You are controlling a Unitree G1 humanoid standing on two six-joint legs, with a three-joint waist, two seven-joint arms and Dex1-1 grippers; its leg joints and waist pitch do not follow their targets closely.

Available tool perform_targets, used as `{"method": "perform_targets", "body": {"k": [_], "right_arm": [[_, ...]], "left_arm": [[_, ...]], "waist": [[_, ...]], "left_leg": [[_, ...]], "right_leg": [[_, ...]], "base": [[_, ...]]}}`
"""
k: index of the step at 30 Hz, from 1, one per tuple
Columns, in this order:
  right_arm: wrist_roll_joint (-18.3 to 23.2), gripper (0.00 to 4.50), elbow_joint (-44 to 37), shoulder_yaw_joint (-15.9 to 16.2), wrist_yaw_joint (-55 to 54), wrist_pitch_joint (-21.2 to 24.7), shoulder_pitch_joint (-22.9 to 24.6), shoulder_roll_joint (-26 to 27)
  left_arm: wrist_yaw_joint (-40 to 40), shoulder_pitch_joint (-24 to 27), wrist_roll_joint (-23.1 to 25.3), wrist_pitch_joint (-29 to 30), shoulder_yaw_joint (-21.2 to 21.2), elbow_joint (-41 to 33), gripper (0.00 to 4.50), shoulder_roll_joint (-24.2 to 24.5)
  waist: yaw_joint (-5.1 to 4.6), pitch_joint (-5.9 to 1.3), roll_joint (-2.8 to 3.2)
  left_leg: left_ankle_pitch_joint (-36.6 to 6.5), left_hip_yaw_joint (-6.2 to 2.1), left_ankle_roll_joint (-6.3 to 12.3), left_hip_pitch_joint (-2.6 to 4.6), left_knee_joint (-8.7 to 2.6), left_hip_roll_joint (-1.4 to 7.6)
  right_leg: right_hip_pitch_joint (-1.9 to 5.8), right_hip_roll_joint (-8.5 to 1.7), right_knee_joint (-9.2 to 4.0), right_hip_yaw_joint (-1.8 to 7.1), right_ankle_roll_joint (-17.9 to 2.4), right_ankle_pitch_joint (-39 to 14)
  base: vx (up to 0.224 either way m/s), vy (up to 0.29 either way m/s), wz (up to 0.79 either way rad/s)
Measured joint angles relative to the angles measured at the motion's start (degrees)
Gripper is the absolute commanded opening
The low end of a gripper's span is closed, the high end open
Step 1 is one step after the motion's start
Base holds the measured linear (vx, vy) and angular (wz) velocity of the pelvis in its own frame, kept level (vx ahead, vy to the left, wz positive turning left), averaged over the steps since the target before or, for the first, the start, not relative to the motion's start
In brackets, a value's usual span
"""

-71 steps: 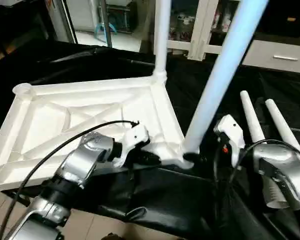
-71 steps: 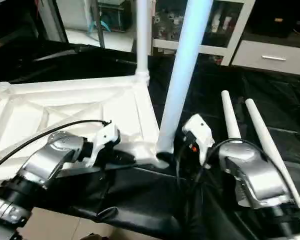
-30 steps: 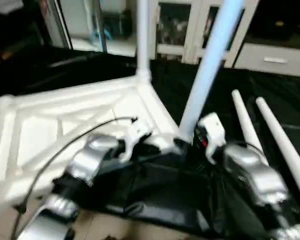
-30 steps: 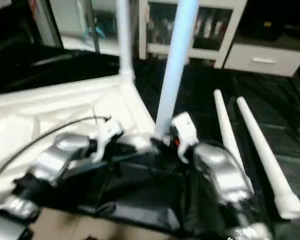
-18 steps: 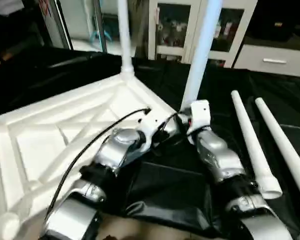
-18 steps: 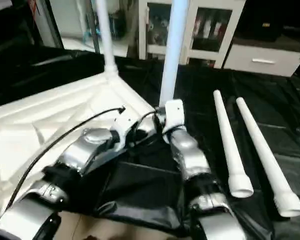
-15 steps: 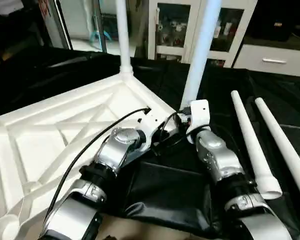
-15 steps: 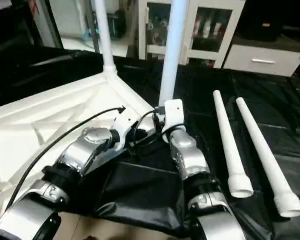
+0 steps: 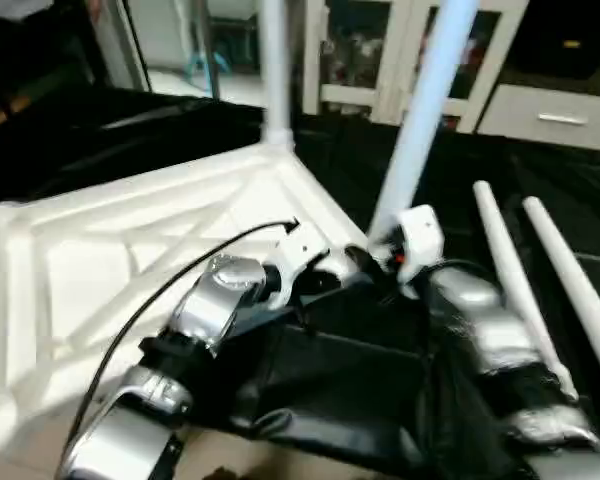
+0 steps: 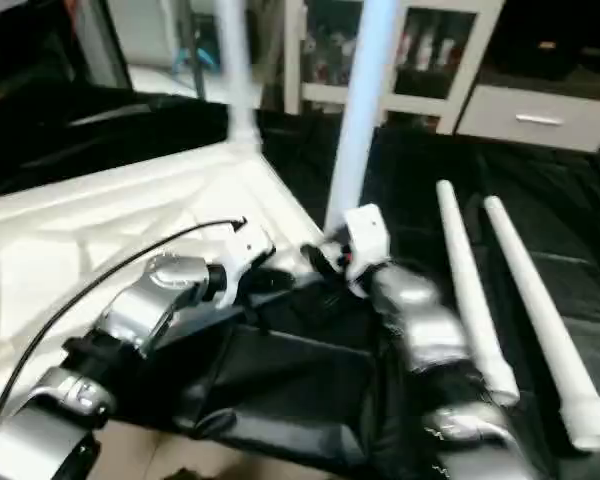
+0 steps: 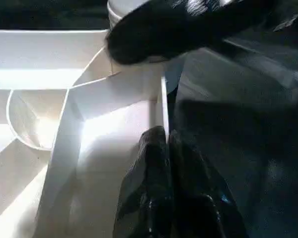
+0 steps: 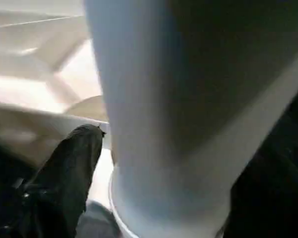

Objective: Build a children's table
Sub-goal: Rotate leg to tighten

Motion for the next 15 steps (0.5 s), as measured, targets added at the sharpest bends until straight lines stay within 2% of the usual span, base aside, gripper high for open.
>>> {"method": "perform_targets", "body": {"k": [6, 9, 12, 15], "right_arm": [[1.5, 4.44, -11.9, 3.7, 13.3, 3.6, 6.1, -11.7], [2.2, 4.44, -16.3, 4.2, 18.1, 6.1, 9.0, -16.3], [2.2, 4.44, -17.2, 4.5, 19.9, 7.0, 10.3, -17.5], [1.7, 4.44, -17.3, 5.0, 18.9, 7.1, 10.3, -16.2]], "left_arm": [[-9.5, 2.0, -1.4, 0.8, -2.8, -5.3, 0.0, 4.9], [-12.6, 2.8, -1.8, 1.0, -3.5, -7.1, 0.0, 6.7], [-13.5, 2.9, -1.9, 1.1, -3.7, -7.5, 0.0, 7.7], [-13.6, 3.1, -1.9, 1.3, -3.8, -8.1, 0.0, 8.2]], "waist": [[0.34, 0.05, 0.11], [0.25, 0.06, 0.19], [0.02, 0.05, 0.24], [-0.15, -0.01, 0.38]], "left_leg": [[0.0, 0.01, -0.01, 0.08, 0.0, -0.01], [0.0, 0.02, -0.02, 0.1, -0.01, -0.01], [0.0, 0.03, -0.02, 0.19, -0.03, 0.0], [0.0, 0.02, -0.02, 0.22, -0.04, 0.0]], "right_leg": [[0.06, -0.01, 0.0, 0.04, 0.0, 0.0], [0.07, -0.01, -0.01, 0.06, 0.0, 0.0], [0.07, 0.0, 0.04, 0.06, 0.0, 0.0], [0.07, 0.0, 0.06, 0.07, 0.0, 0.0]], "base": [[0.0, 0.0, 0.0], [0.0, 0.0, 0.0], [0.0, 0.0, 0.0], [0.0, 0.0, 0.0]]}}
